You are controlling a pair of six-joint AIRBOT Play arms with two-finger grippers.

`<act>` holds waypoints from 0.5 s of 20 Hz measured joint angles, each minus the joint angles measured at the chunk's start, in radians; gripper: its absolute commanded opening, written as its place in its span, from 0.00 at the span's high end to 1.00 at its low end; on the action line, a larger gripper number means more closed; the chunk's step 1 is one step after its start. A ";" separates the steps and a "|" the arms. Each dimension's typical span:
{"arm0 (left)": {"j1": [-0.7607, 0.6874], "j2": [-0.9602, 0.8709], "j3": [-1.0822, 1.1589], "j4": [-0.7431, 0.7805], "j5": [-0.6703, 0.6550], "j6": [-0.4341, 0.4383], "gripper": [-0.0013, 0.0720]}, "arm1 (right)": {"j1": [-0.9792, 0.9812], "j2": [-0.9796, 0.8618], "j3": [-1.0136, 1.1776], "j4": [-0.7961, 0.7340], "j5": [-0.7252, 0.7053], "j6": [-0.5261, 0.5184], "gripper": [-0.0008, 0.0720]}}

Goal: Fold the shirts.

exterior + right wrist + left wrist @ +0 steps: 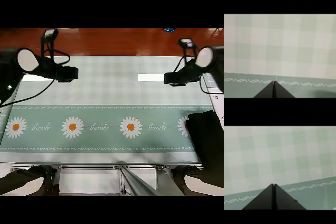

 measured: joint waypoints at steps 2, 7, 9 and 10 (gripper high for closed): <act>0.006 -0.002 -0.021 0.017 -0.006 -0.024 0.96 | 0.015 -0.013 -0.007 -0.012 -0.009 0.011 0.96; 0.011 -0.007 -0.039 0.033 -0.032 -0.047 0.95 | 0.029 -0.022 -0.013 -0.022 -0.019 0.025 0.96; 0.011 -0.006 -0.041 0.036 -0.032 -0.051 0.96 | 0.030 -0.023 -0.014 -0.025 -0.020 0.026 0.96; 0.011 -0.007 -0.042 0.036 -0.037 -0.051 0.95 | 0.030 -0.023 -0.014 -0.026 -0.022 0.026 0.96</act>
